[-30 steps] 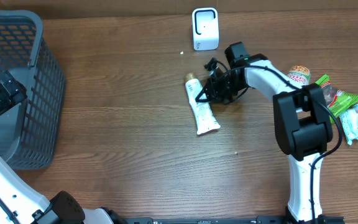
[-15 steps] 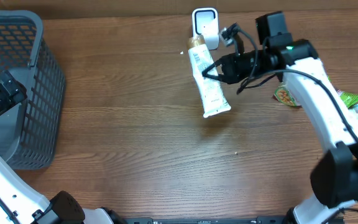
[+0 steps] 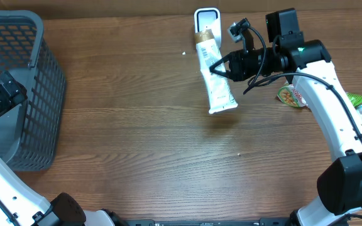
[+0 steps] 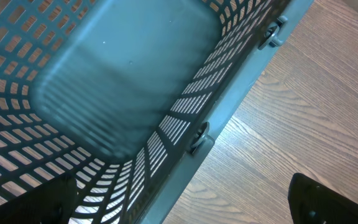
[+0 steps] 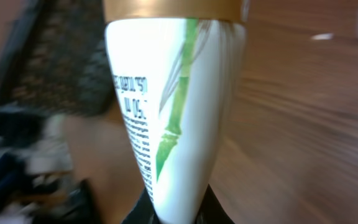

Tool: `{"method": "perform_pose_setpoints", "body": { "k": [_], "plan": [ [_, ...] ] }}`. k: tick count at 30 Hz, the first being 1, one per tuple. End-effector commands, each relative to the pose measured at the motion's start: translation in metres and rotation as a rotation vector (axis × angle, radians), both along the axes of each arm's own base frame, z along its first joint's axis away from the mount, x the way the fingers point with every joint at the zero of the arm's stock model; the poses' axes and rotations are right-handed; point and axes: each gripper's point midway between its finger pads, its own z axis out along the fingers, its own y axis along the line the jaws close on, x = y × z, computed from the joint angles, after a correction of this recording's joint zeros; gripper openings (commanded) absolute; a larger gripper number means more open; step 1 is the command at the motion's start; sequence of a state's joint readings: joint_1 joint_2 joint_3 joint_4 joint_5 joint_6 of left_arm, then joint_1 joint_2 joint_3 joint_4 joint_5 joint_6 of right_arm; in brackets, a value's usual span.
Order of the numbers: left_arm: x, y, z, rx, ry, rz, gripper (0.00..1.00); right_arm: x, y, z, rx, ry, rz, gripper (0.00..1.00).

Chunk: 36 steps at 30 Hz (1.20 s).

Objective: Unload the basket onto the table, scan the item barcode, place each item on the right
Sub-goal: 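Raise the lotion tube and present its label to the scanner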

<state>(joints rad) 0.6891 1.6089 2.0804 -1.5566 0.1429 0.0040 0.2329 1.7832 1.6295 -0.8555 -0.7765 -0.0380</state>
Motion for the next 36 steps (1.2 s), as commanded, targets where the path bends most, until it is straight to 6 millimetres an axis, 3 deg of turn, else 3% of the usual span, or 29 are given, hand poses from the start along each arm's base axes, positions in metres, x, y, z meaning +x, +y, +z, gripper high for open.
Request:
{"method": "perform_pose_setpoints", "body": {
  "k": [1,3,7,10,15,20,23,30,36],
  "plan": [
    [0.000,0.000,0.001,0.006,-0.002,-0.014,1.00,0.035,-0.030,-0.002,-0.252,-0.092,-0.311,0.03],
    [0.000,0.000,0.001,0.006,-0.002,-0.015,0.99,0.047,-0.037,-0.003,-0.353,-0.160,-0.403,0.03],
    [0.000,0.000,0.001,0.006,-0.002,-0.015,1.00,0.078,-0.059,0.025,-0.579,-0.418,-0.678,0.03],
    [0.000,0.000,0.001,0.006,-0.002,-0.015,1.00,0.090,-0.056,0.044,-0.716,-0.609,-0.638,0.04],
    [0.000,0.000,0.001,0.006,-0.002,-0.015,1.00,0.121,-0.052,0.051,-0.911,-0.842,-0.521,0.04],
    [0.000,0.000,0.001,0.006,-0.002,-0.015,1.00,0.163,-0.051,0.039,-1.093,-1.035,-0.405,0.04],
    [0.000,0.000,0.001,0.006,-0.002,-0.014,1.00,0.184,-0.049,0.020,-1.194,-1.111,-0.340,0.04],
    [0.000,0.000,0.001,0.006,-0.002,-0.014,1.00,0.214,-0.040,-0.005,-1.253,-1.243,-0.381,0.04],
    [0.000,0.000,0.001,0.006,-0.002,-0.014,1.00,0.226,-0.040,-0.035,-1.302,-1.278,-0.394,0.04]
  ]
}}
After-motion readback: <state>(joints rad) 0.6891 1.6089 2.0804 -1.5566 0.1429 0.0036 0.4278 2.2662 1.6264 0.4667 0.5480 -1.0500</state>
